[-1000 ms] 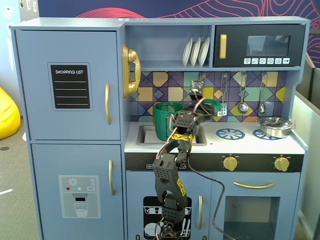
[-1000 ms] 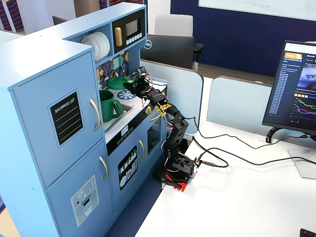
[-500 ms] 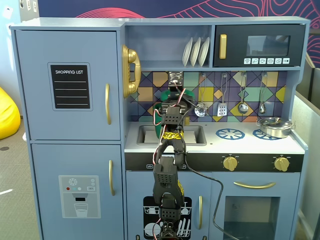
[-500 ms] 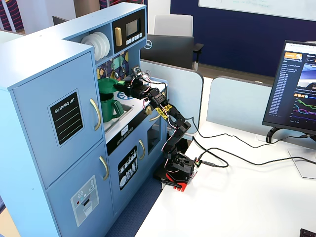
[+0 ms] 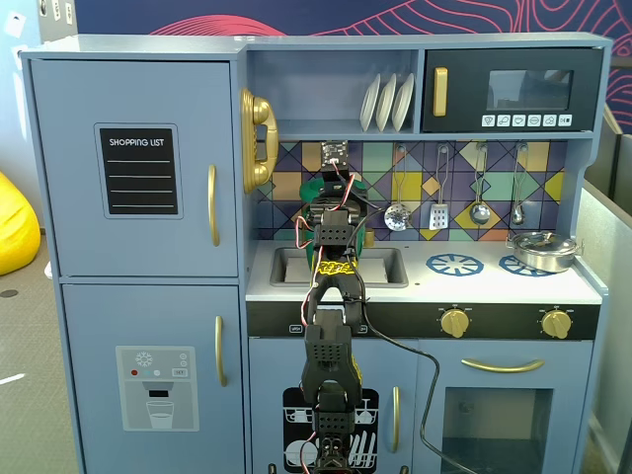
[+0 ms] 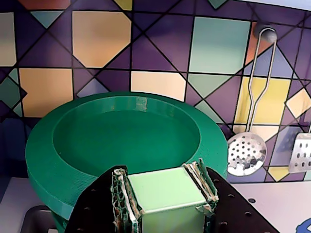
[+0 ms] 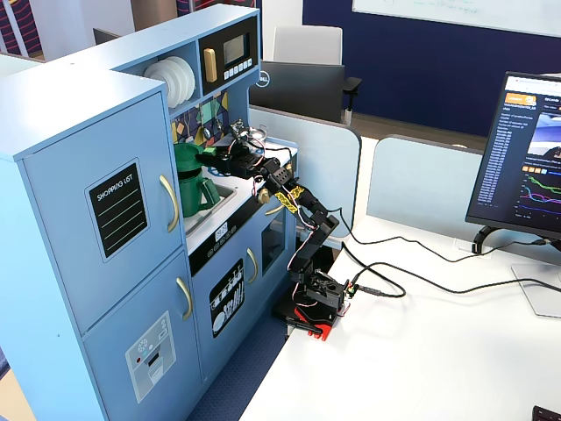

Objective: Pick up the lid from the counter and put it on the green recipient

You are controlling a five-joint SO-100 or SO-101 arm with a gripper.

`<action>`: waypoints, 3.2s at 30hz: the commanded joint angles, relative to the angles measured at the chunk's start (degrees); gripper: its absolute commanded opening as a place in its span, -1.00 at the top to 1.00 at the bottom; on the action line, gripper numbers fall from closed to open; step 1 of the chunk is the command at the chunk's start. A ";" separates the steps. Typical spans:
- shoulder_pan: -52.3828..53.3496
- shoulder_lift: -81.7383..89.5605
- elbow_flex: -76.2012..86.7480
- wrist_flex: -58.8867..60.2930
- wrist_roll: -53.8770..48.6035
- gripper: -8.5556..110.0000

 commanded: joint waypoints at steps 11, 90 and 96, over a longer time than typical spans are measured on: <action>-0.97 -1.85 0.97 -4.04 -0.62 0.86; -2.99 64.95 92.64 56.16 11.69 0.82; -2.99 64.95 92.64 56.16 11.69 0.82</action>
